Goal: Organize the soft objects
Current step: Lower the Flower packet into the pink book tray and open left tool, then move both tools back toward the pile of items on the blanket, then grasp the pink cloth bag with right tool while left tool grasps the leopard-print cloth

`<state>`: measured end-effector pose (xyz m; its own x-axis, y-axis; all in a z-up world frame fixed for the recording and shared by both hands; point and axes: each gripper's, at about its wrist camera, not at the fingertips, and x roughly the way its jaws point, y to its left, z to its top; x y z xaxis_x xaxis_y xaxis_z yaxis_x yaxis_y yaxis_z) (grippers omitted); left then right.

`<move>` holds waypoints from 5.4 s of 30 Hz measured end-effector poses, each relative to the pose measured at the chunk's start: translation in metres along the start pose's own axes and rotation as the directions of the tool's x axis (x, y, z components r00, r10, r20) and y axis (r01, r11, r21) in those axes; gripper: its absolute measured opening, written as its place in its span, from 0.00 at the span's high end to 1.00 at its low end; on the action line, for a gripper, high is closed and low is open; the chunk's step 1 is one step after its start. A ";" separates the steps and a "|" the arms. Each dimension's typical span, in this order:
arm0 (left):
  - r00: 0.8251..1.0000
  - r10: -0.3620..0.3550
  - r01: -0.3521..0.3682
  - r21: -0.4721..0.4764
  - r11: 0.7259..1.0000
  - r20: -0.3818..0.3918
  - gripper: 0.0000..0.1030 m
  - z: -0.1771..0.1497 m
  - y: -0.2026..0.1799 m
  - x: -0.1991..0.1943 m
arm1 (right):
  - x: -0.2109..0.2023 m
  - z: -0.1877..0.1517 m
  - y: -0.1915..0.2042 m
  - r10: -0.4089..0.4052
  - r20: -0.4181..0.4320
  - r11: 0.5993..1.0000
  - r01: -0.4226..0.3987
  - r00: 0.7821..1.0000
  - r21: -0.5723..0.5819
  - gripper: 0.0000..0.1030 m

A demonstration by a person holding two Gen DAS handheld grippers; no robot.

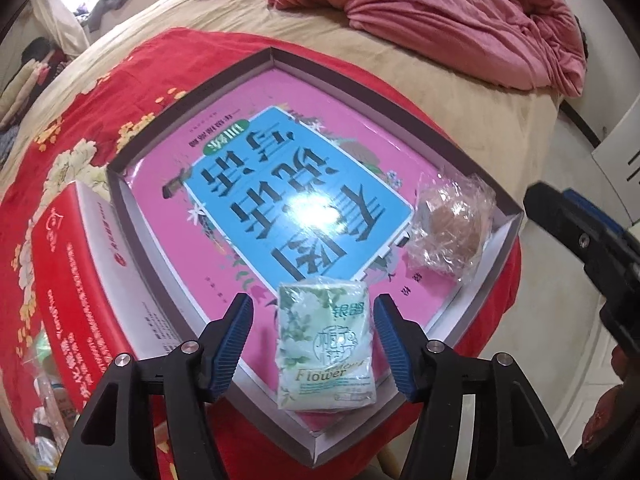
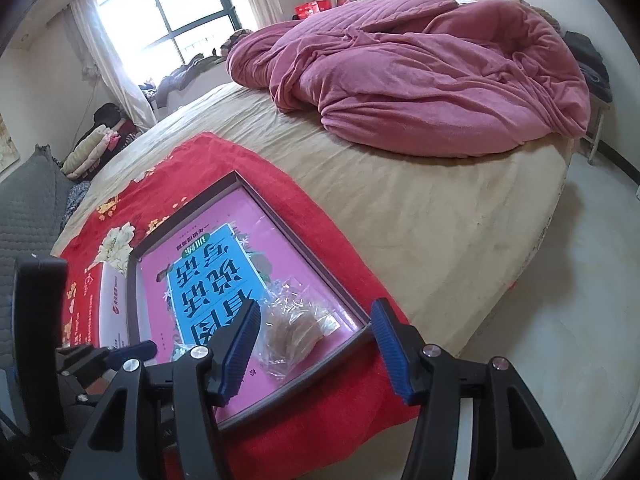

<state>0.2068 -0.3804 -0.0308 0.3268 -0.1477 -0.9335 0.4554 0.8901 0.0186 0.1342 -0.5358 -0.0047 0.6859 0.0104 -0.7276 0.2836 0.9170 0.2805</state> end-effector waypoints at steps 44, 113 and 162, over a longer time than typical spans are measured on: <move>0.970 -0.054 0.102 -0.195 0.976 0.237 0.26 -0.076 0.090 -0.134 | -0.071 -0.013 0.085 -0.031 0.080 0.989 0.042 0.996 -0.140 0.26; 0.973 0.129 0.034 -0.672 0.740 0.191 0.26 -0.317 0.338 -0.196 | -0.111 -0.103 0.325 0.238 -0.059 0.823 -0.234 0.969 -0.518 0.26; 0.990 -0.005 0.114 -0.760 0.639 0.143 0.26 -0.321 0.379 -0.081 | 0.022 -0.121 0.350 0.227 -0.204 0.858 -0.295 0.952 -0.420 0.90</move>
<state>0.0869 0.1070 -0.0632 0.4397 -0.2128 -0.8726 -0.3015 0.8802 -0.3666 0.1668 -0.1666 0.0016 0.5808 0.2997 -0.7568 -0.2408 0.9514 0.1920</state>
